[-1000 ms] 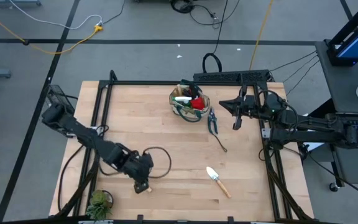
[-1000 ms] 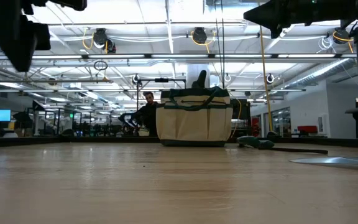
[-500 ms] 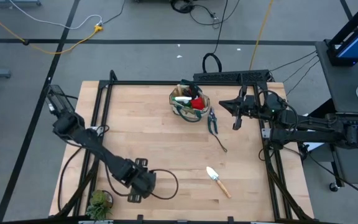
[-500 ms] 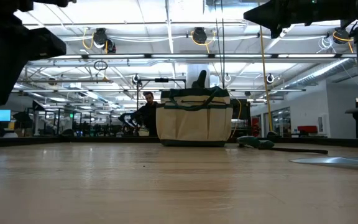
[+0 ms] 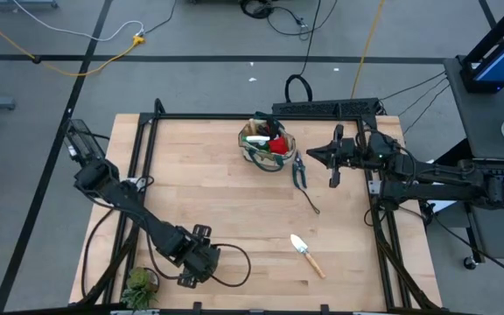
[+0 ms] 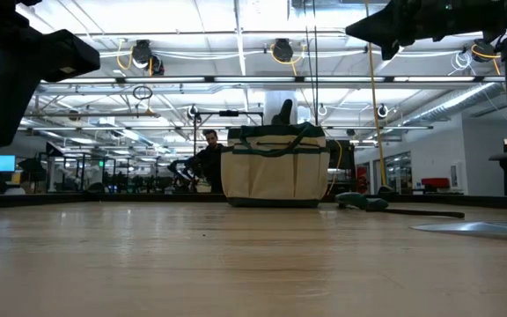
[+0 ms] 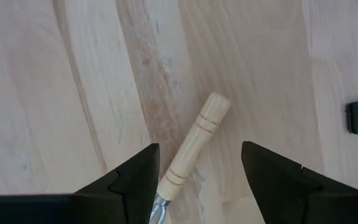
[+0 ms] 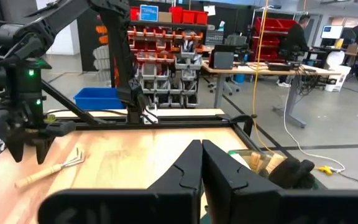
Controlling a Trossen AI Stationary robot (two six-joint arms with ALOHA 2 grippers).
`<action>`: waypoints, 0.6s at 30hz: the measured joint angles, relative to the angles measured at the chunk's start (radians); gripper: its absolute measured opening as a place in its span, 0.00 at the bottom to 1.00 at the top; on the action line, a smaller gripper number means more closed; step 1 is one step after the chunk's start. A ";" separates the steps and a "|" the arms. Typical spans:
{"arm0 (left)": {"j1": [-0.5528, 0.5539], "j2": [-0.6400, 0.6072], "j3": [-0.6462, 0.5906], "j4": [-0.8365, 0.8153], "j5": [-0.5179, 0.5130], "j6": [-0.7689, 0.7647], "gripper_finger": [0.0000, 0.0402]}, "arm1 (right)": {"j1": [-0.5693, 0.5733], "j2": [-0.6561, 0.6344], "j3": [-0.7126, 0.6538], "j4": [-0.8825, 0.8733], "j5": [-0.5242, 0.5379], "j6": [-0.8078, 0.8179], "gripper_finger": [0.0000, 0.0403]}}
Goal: Pick & Place Garden tools in Gardening bag
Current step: Put the brown hand rake into the green gardening bag
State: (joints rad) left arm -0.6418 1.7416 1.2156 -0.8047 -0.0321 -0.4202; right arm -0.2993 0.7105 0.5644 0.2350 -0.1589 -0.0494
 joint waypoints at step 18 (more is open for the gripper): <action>-0.007 0.070 0.000 -0.005 -0.014 -0.007 0.58 | 0.000 -0.104 0.000 -0.121 -0.003 0.004 0.00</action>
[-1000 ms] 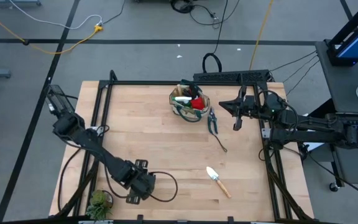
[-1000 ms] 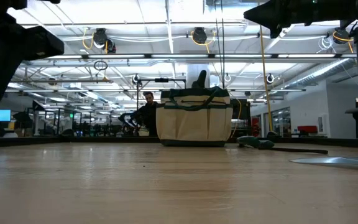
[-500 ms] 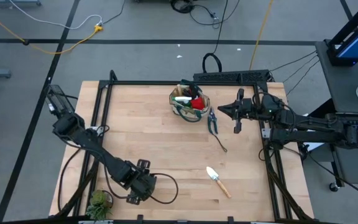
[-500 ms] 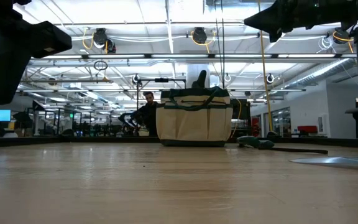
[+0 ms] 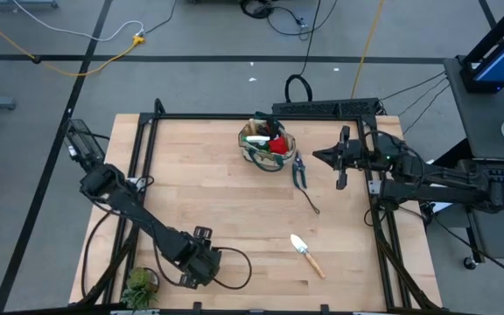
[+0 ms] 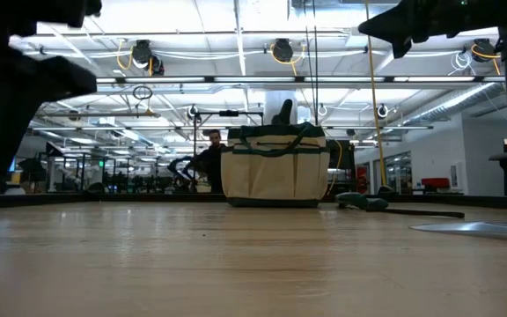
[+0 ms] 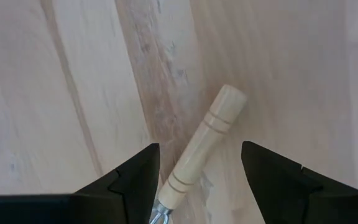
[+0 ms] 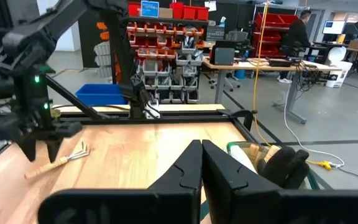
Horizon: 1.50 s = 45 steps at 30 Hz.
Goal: Pick & Place Garden tools in Gardening bag
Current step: Put the brown hand rake into the green gardening bag
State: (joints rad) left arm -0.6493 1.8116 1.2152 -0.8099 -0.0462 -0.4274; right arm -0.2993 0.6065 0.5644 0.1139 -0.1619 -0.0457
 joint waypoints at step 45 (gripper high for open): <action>0.027 0.131 0.002 0.128 0.081 0.194 0.17 | 0.000 -0.013 0.000 -0.021 0.000 0.023 0.00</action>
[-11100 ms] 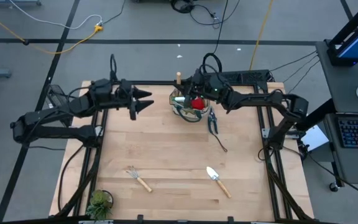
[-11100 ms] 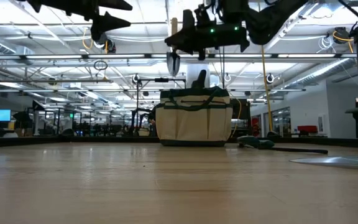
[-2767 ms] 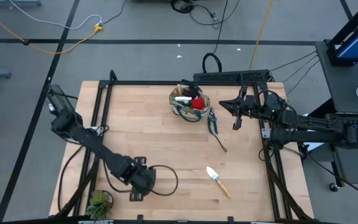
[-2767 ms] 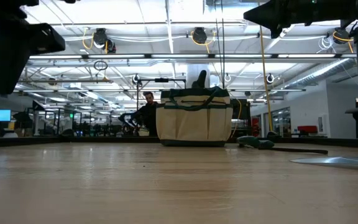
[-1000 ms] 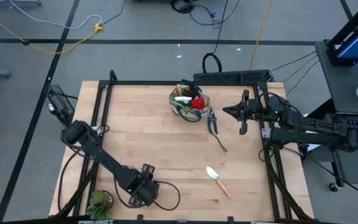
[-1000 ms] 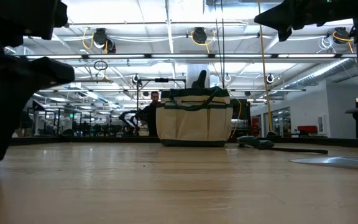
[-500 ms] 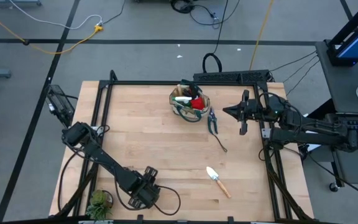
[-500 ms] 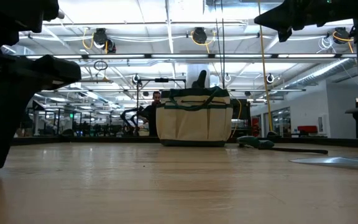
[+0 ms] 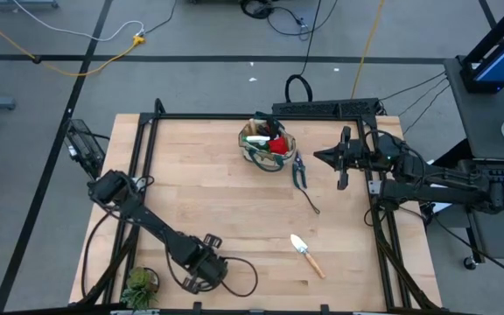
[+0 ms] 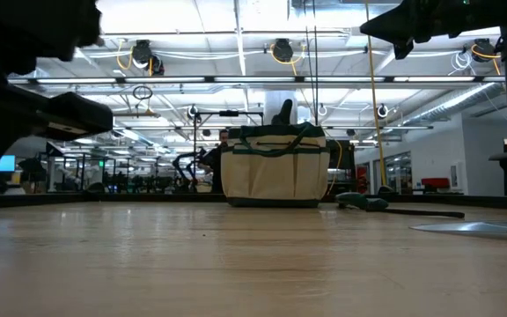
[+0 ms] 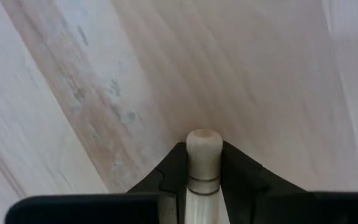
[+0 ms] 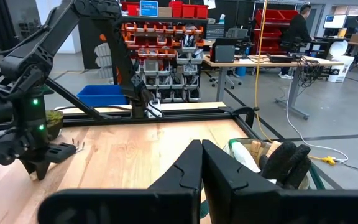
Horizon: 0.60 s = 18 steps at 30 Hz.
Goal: Pick & Place Garden tools in Gardening bag
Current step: Put the brown hand rake into the green gardening bag
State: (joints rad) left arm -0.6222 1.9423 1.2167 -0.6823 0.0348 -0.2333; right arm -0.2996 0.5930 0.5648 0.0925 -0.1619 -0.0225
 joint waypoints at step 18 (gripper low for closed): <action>0.157 -0.154 -0.006 -0.106 -0.132 -0.143 0.17 | 0.000 0.000 0.000 0.004 -0.013 0.009 0.00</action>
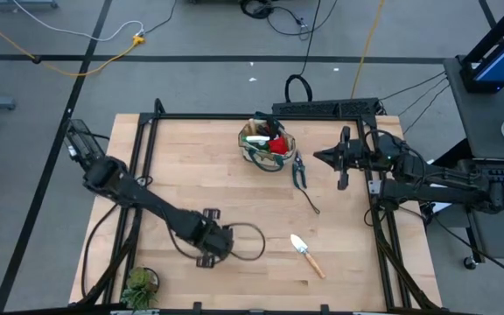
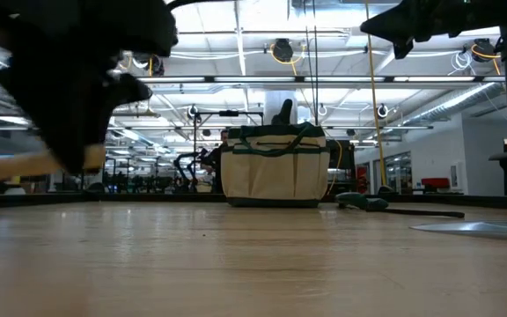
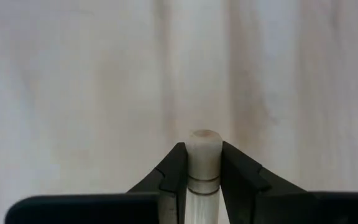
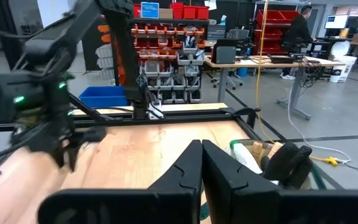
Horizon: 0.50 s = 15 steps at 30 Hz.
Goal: Pick & Place Garden tools in Gardening bag
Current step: Put the brown hand rake into the green gardening bag
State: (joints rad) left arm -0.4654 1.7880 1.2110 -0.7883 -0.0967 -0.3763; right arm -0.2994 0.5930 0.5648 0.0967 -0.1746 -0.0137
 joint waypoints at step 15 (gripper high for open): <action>0.199 -0.281 0.002 0.248 -0.339 -0.078 0.17 | 0.001 0.000 0.000 -0.004 -0.067 0.020 0.00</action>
State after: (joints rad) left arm -0.2661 1.5067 1.2133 -0.5400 -0.4355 -0.4548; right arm -0.2989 0.5930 0.5652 0.0925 -0.2413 0.0063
